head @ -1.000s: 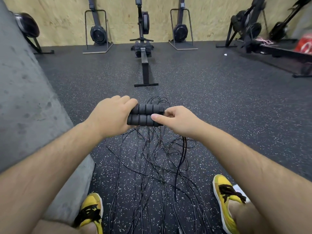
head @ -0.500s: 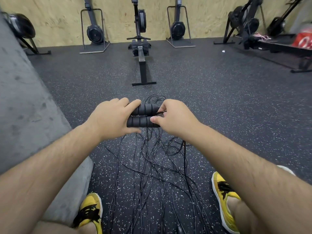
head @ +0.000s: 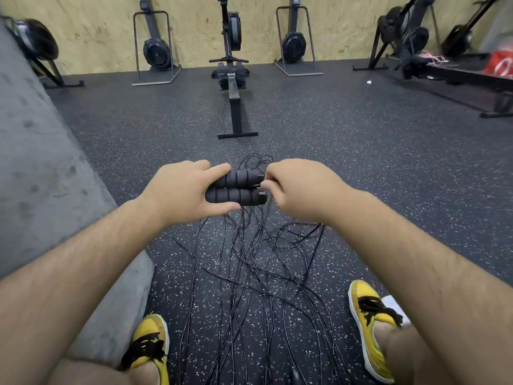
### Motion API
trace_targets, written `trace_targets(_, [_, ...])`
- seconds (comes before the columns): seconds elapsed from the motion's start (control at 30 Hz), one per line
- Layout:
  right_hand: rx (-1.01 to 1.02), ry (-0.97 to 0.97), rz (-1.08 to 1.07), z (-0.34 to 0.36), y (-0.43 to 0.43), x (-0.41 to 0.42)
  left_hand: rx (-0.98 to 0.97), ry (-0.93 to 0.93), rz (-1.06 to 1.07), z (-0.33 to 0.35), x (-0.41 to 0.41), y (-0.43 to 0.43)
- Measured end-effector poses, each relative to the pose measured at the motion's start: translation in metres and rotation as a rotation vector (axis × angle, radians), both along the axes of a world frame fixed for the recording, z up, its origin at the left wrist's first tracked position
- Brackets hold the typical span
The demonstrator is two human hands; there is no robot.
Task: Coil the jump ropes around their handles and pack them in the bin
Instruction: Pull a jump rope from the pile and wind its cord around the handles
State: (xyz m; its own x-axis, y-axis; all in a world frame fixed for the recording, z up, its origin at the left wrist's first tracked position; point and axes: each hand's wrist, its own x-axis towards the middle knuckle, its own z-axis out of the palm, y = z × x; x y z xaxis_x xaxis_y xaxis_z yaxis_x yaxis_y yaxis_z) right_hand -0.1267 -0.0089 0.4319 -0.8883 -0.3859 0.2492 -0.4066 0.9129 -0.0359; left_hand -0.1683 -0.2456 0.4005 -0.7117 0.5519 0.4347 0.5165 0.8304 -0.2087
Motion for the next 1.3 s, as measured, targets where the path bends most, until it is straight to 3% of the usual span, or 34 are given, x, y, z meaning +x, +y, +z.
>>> trace_targets(0.1, [0.051,0.162,0.094,0.003,0.011,-0.006,0.027,-0.060,-0.031,0.003,0.002,0.002])
trace_targets(0.23, [-0.104,0.192,0.169,-0.001,0.023,-0.023,0.127,-0.190,-0.149,0.008,0.008,0.004])
trace_targets(0.37, [-0.545,-0.049,0.198,-0.010,0.034,-0.037,0.328,-0.350,-0.245,0.007,0.020,0.013])
trace_targets(0.5, [-0.996,-0.385,0.182,-0.032,0.019,-0.034,0.475,-0.280,-0.248,0.009,0.028,0.027])
trace_targets(0.63, [-0.793,-0.419,0.042,-0.051,-0.007,-0.020,0.415,-0.162,-0.081,0.011,0.019,0.021])
trace_targets(0.87, [-0.502,-0.549,0.025,-0.041,-0.025,0.010,0.218,-0.056,0.149,0.003,-0.007,-0.002])
trace_targets(1.17, [-0.013,-0.008,0.087,-0.012,-0.004,0.014,0.074,-0.128,0.044,-0.011,-0.006,-0.007])
trace_targets(1.3, [-0.004,0.082,0.148,-0.008,0.011,0.002,0.054,-0.201,-0.059,-0.012,0.001,-0.001])
